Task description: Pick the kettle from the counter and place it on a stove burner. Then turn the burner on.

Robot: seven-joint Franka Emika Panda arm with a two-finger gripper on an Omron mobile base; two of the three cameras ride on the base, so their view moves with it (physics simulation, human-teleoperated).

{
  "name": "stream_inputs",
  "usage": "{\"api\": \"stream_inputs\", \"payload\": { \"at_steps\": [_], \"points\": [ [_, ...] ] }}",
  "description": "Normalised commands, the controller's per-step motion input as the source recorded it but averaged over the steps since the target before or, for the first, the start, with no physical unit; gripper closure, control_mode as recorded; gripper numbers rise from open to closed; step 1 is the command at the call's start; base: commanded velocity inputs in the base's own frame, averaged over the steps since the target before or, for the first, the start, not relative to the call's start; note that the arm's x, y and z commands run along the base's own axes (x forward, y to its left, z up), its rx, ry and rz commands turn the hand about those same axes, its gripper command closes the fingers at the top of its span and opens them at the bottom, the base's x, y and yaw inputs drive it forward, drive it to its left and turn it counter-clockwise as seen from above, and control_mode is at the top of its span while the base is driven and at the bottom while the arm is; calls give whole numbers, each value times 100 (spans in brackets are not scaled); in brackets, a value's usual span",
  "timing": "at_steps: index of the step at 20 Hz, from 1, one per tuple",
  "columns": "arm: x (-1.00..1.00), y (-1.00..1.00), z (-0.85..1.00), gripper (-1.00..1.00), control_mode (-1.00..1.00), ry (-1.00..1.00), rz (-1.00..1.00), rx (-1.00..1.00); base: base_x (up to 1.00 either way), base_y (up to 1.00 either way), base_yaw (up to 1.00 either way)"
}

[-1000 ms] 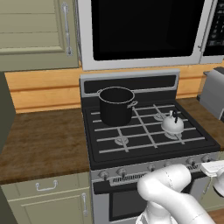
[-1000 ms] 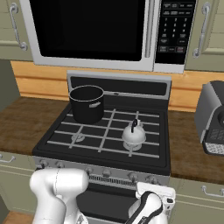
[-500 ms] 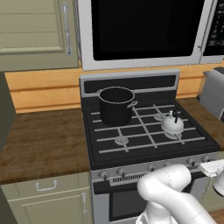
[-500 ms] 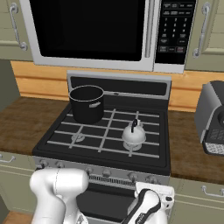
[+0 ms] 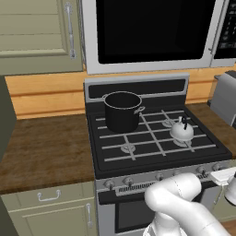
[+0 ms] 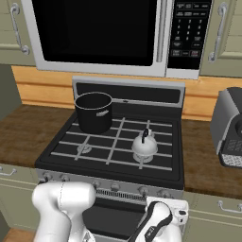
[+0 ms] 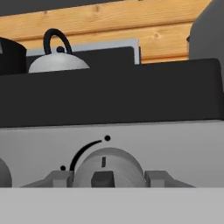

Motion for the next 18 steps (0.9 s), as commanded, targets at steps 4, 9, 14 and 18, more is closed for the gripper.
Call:
{"api": "stream_inputs", "payload": {
  "at_steps": [4,9,14,18],
  "points": [
    [-7,-2,0,100,-100,0,25,-24,0,0,0],
    [-20,-18,11,100,-100,-1,30,-23,0,0,0],
    [-28,-40,38,100,-100,-7,36,-18,0,0,0],
    [-29,-66,52,100,-100,-16,42,-14,0,0,0]
  ]
}}
